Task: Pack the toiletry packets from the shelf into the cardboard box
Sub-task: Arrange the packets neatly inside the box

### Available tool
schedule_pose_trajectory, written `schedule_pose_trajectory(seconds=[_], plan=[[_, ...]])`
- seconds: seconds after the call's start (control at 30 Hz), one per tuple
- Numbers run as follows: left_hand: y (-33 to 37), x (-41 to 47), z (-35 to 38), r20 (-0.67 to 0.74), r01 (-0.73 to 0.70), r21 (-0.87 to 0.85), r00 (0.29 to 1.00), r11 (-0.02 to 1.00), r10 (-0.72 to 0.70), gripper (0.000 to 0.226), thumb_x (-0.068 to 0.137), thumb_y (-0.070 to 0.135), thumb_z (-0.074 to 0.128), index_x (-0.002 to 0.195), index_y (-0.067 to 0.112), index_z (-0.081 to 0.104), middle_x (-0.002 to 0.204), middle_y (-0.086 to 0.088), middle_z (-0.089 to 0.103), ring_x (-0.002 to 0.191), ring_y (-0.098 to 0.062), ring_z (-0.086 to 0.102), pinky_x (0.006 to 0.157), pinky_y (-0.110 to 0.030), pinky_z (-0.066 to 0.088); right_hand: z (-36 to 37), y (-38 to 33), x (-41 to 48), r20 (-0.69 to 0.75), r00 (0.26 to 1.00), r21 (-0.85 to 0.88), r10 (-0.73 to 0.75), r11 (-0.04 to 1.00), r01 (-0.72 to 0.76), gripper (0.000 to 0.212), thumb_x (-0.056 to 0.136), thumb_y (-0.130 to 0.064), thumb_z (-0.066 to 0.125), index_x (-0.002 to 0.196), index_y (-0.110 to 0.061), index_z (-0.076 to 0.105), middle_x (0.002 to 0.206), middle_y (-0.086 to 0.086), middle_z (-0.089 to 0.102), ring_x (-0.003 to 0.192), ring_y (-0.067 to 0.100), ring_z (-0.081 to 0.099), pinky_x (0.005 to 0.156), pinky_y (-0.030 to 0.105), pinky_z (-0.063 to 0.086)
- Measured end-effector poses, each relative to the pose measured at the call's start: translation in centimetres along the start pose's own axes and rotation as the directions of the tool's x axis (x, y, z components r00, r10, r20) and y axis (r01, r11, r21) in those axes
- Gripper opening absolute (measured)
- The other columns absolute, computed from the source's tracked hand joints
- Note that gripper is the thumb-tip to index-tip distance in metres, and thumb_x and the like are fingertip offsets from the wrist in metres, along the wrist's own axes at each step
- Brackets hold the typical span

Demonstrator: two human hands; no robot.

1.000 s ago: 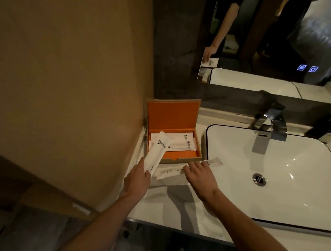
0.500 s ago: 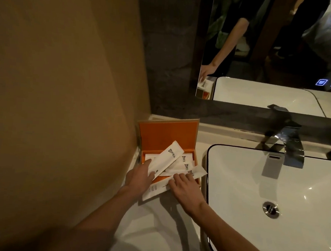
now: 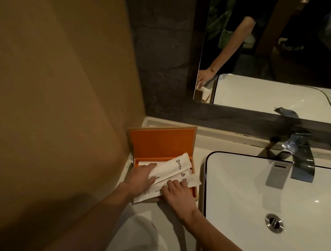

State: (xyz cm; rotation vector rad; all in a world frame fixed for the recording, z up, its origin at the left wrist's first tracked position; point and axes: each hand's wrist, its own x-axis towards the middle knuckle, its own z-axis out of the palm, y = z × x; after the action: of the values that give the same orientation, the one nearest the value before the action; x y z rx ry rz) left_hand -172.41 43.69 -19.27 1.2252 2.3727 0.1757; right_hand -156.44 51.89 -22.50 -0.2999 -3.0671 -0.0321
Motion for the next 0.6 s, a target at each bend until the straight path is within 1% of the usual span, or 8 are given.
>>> schedule_pose_trajectory(seconds=[0.1, 0.17, 0.27, 0.33, 0.37, 0.43, 0.53, 0.6], plan=[[-0.6, 1.1, -0.1, 0.007, -0.041, 0.032, 0.999, 0.999, 0.041, 0.051, 0.093, 0.044, 0.048, 0.141, 0.030, 0.036, 0.139, 0.001, 0.052, 0.121, -0.021, 0.051, 0.101, -0.037, 0.042, 0.3, 0.0, 0.2, 0.038, 0.999, 0.015, 0.018, 1.000, -0.019, 0.042, 0.063, -0.040, 0.084, 0.091, -0.015, 0.064, 0.083, 0.005, 0.066, 0.075, 0.021, 0.063, 0.069, 0.038, 0.057], [-0.8, 1.8, -0.1, 0.018, -0.075, 0.034, 0.997, 0.997, 0.074, 0.048, 0.095, 0.040, 0.047, 0.140, 0.029, 0.036, 0.134, -0.001, 0.056, 0.118, -0.022, 0.053, 0.098, -0.038, 0.044, 0.5, -0.1, 0.4, 0.042, 0.999, 0.016, 0.027, 0.999, -0.028, 0.046, 0.061, -0.042, 0.085, 0.093, -0.016, 0.064, 0.085, 0.005, 0.066, 0.077, 0.021, 0.064, 0.071, 0.039, 0.057], [-1.0, 2.5, 0.2, 0.043, -0.081, 0.075, 0.996, 0.994, 0.078, 0.050, 0.098, 0.028, 0.042, 0.146, 0.028, 0.027, 0.117, -0.007, 0.063, 0.102, -0.023, 0.058, 0.085, -0.036, 0.047, 0.8, -0.5, 0.6, 0.059, 0.998, 0.014, 0.034, 0.999, -0.035, 0.046, 0.061, -0.045, 0.085, 0.092, -0.018, 0.064, 0.085, 0.003, 0.066, 0.077, 0.019, 0.064, 0.071, 0.038, 0.057], [-1.2, 2.8, 0.6, 0.065, -0.072, 0.103, 0.996, 0.992, 0.065, 0.054, 0.099, 0.020, 0.041, 0.148, 0.030, 0.020, 0.111, -0.008, 0.063, 0.095, -0.022, 0.057, 0.078, -0.035, 0.046, 1.0, -0.5, 0.6, 0.073, 0.997, 0.014, 0.029, 0.999, -0.030, 0.044, 0.062, -0.045, 0.084, 0.091, -0.019, 0.064, 0.085, 0.003, 0.067, 0.077, 0.019, 0.065, 0.071, 0.037, 0.058], [-1.3, 2.9, 0.7, 0.074, -0.065, 0.113, 0.996, 0.991, 0.057, 0.056, 0.098, 0.016, 0.041, 0.148, 0.031, 0.019, 0.111, -0.008, 0.062, 0.095, -0.023, 0.057, 0.079, -0.036, 0.046, 1.1, -0.5, 0.6, 0.077, 0.996, 0.026, 0.035, 0.999, -0.038, 0.044, 0.062, -0.045, 0.084, 0.092, -0.019, 0.064, 0.085, 0.003, 0.067, 0.077, 0.019, 0.065, 0.071, 0.037, 0.058], [-1.0, 3.1, 0.7, 0.087, -0.053, 0.160, 0.995, 0.986, 0.039, 0.062, 0.097, 0.008, 0.040, 0.149, 0.033, 0.015, 0.117, -0.009, 0.059, 0.102, -0.025, 0.054, 0.086, -0.038, 0.044, 1.2, -0.5, 0.6, 0.090, 0.994, 0.055, 0.056, 0.997, -0.061, 0.044, 0.064, -0.045, 0.083, 0.093, -0.019, 0.062, 0.086, 0.004, 0.067, 0.078, 0.020, 0.065, 0.072, 0.038, 0.058], [-0.1, 3.1, 0.3, 0.112, -0.092, 0.310, 0.992, 0.946, 0.060, 0.073, 0.092, -0.003, 0.037, 0.150, 0.031, 0.009, 0.127, -0.013, 0.054, 0.115, -0.031, 0.047, 0.098, -0.043, 0.036, 1.7, -0.6, 0.8, 0.134, 0.986, 0.082, 0.099, 0.990, -0.110, 0.041, 0.073, -0.039, 0.077, 0.102, -0.017, 0.059, 0.095, 0.007, 0.066, 0.087, 0.023, 0.064, 0.082, 0.041, 0.056], [0.2, 3.0, 0.0, 0.132, -0.113, 0.348, 0.989, 0.931, 0.071, 0.074, 0.090, -0.005, 0.036, 0.150, 0.031, 0.010, 0.130, -0.014, 0.051, 0.118, -0.033, 0.044, 0.100, -0.043, 0.033, 1.8, -0.7, 0.8, 0.148, 0.979, 0.092, 0.141, 0.983, -0.156, 0.039, 0.079, -0.041, 0.069, 0.107, -0.016, 0.056, 0.098, 0.008, 0.064, 0.091, 0.024, 0.062, 0.086, 0.042, 0.054]])
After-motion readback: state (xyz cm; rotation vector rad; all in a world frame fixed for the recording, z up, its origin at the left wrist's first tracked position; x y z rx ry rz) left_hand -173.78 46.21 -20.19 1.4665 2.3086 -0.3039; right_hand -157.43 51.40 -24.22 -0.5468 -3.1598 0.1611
